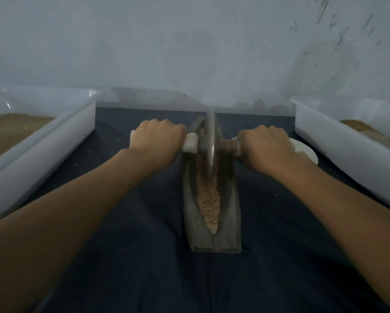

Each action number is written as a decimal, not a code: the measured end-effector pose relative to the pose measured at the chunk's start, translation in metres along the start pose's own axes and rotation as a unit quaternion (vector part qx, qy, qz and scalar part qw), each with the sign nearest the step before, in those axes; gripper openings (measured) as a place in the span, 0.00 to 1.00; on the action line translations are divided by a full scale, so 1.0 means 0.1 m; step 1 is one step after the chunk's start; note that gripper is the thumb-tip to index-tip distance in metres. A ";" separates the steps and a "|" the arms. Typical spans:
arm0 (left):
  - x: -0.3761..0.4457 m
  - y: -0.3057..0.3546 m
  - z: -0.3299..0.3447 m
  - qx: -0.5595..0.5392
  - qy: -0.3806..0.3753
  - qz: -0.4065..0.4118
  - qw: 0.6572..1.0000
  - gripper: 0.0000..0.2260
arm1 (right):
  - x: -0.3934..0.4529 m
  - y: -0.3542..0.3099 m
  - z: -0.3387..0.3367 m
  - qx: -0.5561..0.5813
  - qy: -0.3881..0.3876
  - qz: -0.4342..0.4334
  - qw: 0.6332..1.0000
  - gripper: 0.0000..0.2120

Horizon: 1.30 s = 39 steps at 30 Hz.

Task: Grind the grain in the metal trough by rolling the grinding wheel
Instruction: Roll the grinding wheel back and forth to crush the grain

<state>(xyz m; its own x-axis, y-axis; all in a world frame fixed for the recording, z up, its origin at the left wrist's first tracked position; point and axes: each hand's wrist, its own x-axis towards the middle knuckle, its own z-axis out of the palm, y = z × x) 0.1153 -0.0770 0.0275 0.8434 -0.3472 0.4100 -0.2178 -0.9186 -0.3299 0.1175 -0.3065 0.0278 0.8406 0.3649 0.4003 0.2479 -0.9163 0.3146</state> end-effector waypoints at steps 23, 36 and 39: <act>-0.20 -0.01 -0.09 -0.011 0.012 0.027 1.000 0.12 | -0.16 0.02 -0.11 0.024 -0.038 -0.030 0.999 0.12; -0.03 -0.01 0.10 -0.027 0.027 -0.041 0.998 0.09 | 0.19 -0.02 -0.01 -0.052 0.004 -0.009 0.999 0.05; 0.07 -0.01 0.07 -0.026 0.019 -0.046 0.998 0.10 | 0.26 0.02 0.04 -0.049 -0.016 -0.003 0.999 0.08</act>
<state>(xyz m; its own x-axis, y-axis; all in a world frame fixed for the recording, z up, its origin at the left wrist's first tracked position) 0.1252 -0.0767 0.0245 0.8421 -0.2673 0.4683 -0.1665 -0.9549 -0.2457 0.1423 -0.2991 0.0353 0.8541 0.3644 0.3711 0.2070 -0.8927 0.4002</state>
